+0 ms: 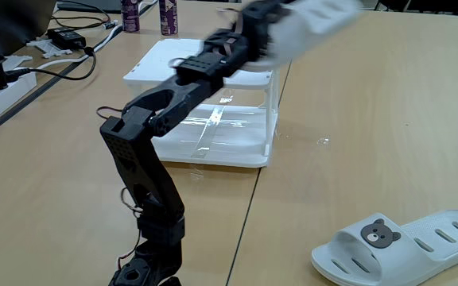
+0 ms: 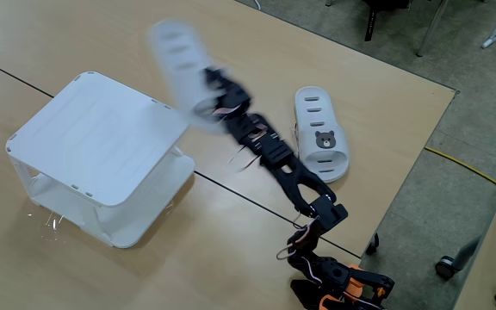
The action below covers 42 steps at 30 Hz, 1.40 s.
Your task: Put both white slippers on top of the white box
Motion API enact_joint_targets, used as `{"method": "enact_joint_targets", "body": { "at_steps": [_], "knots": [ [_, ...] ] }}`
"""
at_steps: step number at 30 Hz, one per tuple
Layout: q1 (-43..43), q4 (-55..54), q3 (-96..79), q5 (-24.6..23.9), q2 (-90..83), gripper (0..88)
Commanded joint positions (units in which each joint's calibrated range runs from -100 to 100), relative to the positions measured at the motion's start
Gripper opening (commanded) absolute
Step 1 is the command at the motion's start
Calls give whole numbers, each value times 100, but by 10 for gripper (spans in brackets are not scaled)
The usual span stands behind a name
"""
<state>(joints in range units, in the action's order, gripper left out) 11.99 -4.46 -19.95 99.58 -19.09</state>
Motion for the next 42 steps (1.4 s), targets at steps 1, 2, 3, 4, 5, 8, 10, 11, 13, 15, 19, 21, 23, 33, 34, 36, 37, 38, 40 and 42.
{"method": "enact_joint_targets", "body": {
  "at_steps": [1, 2, 3, 4, 5, 8, 10, 11, 13, 15, 19, 21, 23, 33, 34, 36, 37, 38, 40, 42],
  "knots": [
    [-1338, 15, 727, 42, -661, 8],
    [-1675, 15, 718, 42, -644, 8],
    [-2103, 15, 718, 42, -628, 8],
    [-2407, 15, 709, 42, -611, 8],
    [-2695, 15, 691, 42, -602, 8],
    [-3312, 15, 637, 42, -569, 8],
    [-3501, 15, 655, 42, -350, 8],
    [-3526, 15, 799, 42, -140, 8],
    [-3501, 6, 1151, 42, 281, 8],
    [-3476, 6, 1647, 42, 736, 8],
    [-3189, 6, 2820, 42, 1728, 8],
    [-3074, 6, 3271, 42, 2157, 8],
    [-2991, 6, 3668, 42, 2578, 8],
    [-2671, 6, 5689, 42, 4505, 8],
    [-2671, 6, 5842, 42, 4648, 8],
    [-2671, 6, 6104, 42, 4917, 8],
    [-2671, 6, 6158, 42, 4993, 8],
    [-2671, 6, 6185, 42, 5060, 8],
    [-2671, 6, 6185, 42, 5128, 8],
    [-2671, -2, 6176, 42, 5195, 8]
  ]
}}
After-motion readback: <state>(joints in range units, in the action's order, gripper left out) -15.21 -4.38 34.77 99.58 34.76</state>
